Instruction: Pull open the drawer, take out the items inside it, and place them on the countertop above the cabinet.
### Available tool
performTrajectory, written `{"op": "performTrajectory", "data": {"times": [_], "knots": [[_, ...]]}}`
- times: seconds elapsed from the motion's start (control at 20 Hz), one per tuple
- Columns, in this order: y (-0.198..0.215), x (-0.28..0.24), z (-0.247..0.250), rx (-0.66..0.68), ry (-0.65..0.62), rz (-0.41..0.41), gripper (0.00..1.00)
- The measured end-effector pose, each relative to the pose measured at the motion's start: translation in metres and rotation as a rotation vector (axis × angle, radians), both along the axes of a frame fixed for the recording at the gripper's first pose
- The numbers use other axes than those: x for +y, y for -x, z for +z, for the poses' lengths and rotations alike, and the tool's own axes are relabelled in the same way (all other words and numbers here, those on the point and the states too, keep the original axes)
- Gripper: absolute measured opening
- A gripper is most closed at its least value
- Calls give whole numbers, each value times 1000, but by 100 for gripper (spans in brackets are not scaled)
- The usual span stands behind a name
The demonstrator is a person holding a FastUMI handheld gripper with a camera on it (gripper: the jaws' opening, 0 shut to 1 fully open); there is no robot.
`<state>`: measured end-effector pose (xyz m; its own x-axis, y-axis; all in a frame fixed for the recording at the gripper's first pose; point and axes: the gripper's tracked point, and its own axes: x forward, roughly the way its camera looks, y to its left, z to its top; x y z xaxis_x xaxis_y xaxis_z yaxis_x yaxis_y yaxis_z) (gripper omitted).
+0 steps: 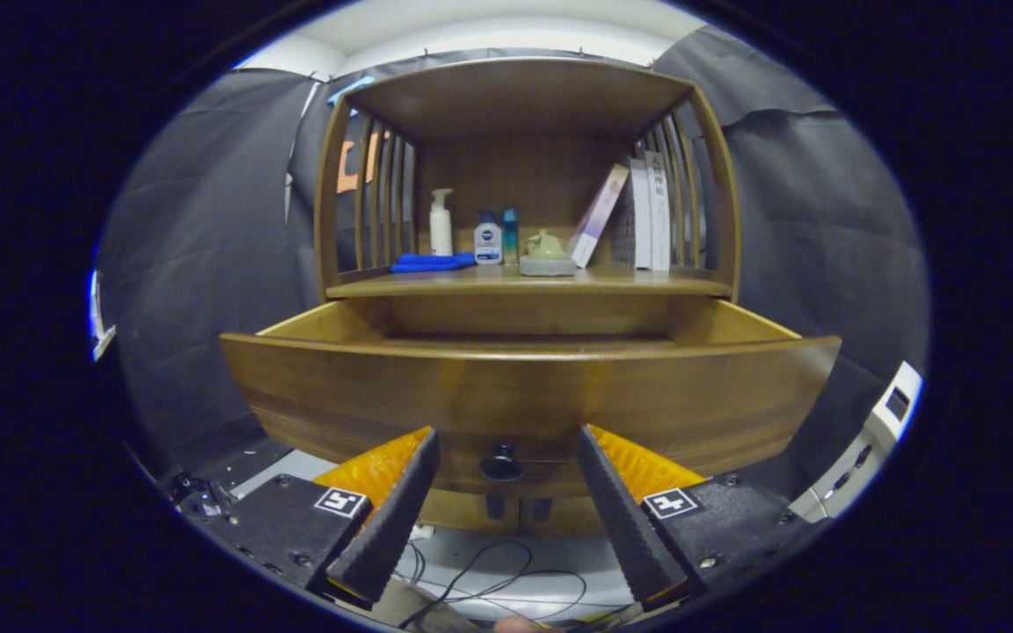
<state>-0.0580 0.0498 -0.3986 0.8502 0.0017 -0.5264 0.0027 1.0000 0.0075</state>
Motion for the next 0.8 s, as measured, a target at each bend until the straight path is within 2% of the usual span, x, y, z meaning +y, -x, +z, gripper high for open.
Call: {"op": "performTrajectory", "data": {"times": [0.4,0.8], "knots": [[-9,-3,-3,-42,65,-64,99],[-27,-7,-4,-50,47,-44,100]]}}
